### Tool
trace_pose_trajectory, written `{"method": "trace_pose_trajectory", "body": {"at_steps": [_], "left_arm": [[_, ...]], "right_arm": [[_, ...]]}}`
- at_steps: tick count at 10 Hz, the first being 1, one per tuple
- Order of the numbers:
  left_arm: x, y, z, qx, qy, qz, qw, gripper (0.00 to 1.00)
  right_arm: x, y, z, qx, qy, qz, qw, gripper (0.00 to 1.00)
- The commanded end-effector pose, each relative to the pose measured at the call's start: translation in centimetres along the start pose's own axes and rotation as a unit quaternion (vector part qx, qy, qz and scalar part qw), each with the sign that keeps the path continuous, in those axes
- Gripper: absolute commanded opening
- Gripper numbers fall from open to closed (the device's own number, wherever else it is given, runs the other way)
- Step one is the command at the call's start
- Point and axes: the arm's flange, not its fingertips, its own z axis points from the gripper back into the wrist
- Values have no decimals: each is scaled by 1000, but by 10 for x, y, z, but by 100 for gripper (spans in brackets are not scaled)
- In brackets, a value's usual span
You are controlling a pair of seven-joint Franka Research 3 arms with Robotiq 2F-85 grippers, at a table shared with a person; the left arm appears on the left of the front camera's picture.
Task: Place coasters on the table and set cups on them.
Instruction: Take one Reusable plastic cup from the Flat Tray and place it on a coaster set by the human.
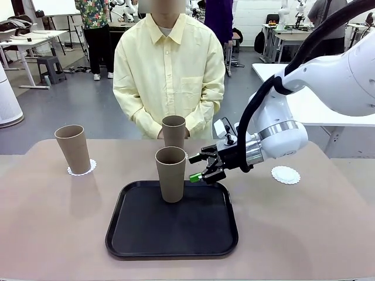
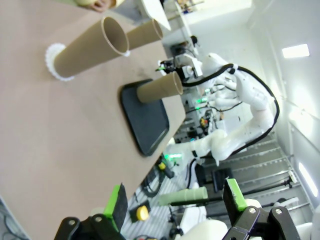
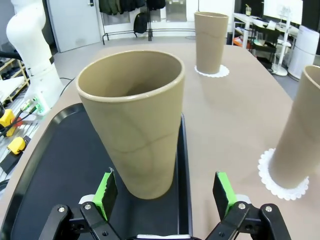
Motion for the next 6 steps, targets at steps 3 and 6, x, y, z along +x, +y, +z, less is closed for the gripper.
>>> {"method": "trace_pose_trajectory", "body": {"at_steps": [3,6], "left_arm": [[0,-2,1,1,-2,1,1000,100],[0,-2,1,1,-2,1,1000,100]], "right_arm": [[-4,6,-16,21,7,14,1000,100],[-16,6,-28,28,18,5,999,100]]}}
